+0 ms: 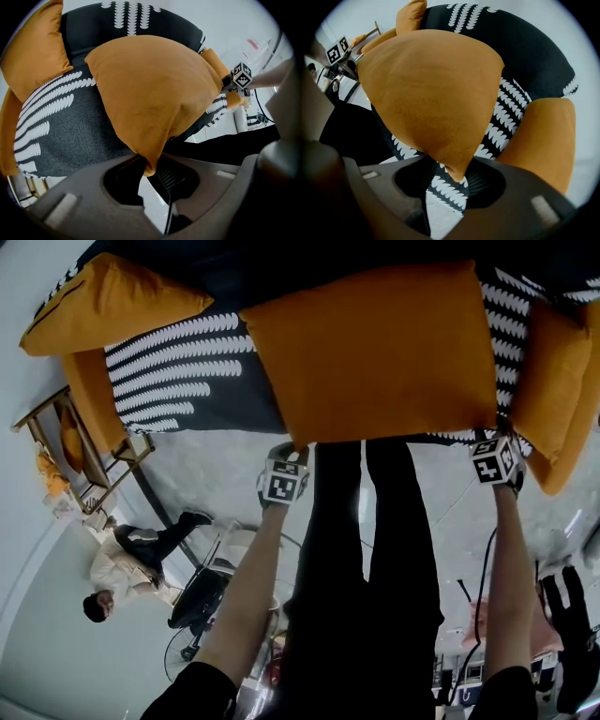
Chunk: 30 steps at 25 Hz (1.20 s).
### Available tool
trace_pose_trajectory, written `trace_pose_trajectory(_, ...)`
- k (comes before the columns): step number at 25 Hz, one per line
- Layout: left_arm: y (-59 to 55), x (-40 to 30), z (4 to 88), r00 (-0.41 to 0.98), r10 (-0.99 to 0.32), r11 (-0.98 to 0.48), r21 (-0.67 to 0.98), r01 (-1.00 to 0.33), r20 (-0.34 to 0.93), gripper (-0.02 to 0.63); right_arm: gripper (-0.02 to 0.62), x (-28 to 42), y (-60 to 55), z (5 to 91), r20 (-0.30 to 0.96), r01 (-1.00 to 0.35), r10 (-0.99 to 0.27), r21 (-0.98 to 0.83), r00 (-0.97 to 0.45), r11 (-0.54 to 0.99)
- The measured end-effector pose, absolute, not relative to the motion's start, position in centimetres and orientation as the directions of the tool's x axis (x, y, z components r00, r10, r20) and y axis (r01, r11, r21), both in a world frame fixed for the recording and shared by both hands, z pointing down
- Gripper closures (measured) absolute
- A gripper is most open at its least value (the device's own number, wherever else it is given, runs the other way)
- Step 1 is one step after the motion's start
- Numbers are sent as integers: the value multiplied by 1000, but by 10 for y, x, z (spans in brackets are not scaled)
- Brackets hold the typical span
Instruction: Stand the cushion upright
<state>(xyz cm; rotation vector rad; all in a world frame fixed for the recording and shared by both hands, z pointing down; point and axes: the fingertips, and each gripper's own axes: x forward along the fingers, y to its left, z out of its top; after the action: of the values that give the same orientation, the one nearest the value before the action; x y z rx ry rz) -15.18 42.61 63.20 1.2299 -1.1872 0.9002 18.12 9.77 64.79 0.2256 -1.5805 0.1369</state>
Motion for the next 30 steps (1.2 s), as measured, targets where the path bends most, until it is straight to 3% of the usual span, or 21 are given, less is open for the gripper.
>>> trace_pose_trajectory(9,413,-155,609,177,-75,98,184,-978,981,534,472,175,87,615,993,-245,-97,78,-66,966)
trace_pose_trajectory(20,392,-200,538,108,-106,97,119,-988,988,548,510,142,85,536,979,-395,-156,94,-129,914)
trace_pose_trajectory(30,362,-271,460,56,-278,136,97,-986,959,558,522,102,91,459,965,-526,-220,115,-142,843)
